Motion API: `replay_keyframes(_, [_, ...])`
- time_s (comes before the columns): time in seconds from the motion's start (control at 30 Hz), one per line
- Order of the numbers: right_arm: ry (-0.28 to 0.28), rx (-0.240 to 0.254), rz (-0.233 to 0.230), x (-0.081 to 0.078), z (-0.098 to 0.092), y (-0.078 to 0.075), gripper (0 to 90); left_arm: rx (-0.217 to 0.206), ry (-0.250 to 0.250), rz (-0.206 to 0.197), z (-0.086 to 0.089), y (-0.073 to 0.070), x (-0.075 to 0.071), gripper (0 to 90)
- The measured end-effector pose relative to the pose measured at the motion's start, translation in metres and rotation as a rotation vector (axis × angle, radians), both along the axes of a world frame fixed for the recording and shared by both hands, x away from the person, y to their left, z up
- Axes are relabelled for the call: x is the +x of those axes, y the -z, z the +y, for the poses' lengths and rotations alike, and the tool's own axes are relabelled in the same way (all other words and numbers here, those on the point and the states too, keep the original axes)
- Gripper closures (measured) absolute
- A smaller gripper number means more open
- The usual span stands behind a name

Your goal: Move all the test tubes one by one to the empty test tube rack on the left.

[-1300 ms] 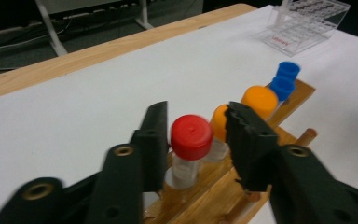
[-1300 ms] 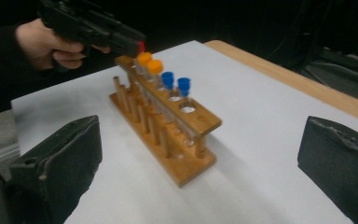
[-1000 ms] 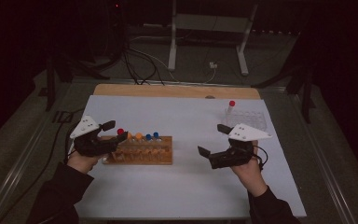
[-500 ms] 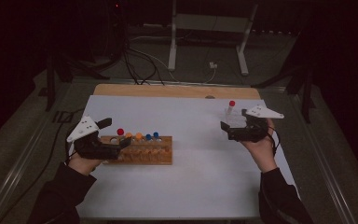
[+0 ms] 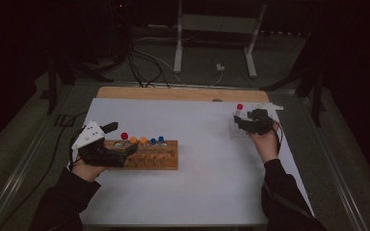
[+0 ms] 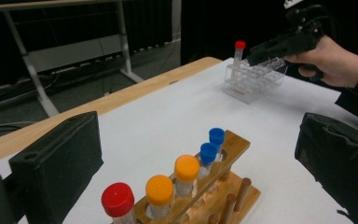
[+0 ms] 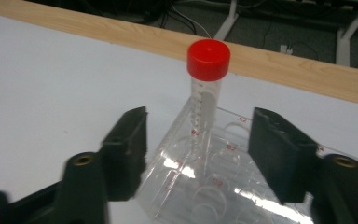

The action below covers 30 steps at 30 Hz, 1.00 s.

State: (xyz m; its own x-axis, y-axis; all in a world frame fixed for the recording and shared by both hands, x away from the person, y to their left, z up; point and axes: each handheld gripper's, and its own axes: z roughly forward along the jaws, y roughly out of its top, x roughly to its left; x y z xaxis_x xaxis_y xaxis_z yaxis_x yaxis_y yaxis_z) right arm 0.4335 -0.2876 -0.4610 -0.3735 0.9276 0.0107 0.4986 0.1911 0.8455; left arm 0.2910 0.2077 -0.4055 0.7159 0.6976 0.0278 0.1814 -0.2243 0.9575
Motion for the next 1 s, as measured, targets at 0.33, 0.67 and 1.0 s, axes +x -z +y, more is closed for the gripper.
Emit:
replay_keyframes(0.33, [0.026,0.004,0.051,0.022,0.000,0.008,59.5,0.007,-0.010,0.007,0.000,0.002,0.001,1.4])
replay_keyframes(0.67, [0.001,-0.037,0.048,0.028,0.007,0.006,74.8,0.008,-0.007,0.011,0.000,0.002,0.002,1.4])
replay_keyframes(1.0, [0.002,-0.070,0.012,0.022,0.010,-0.010,75.1,0.020,0.003,0.016,-0.002,0.002,0.001,1.4])
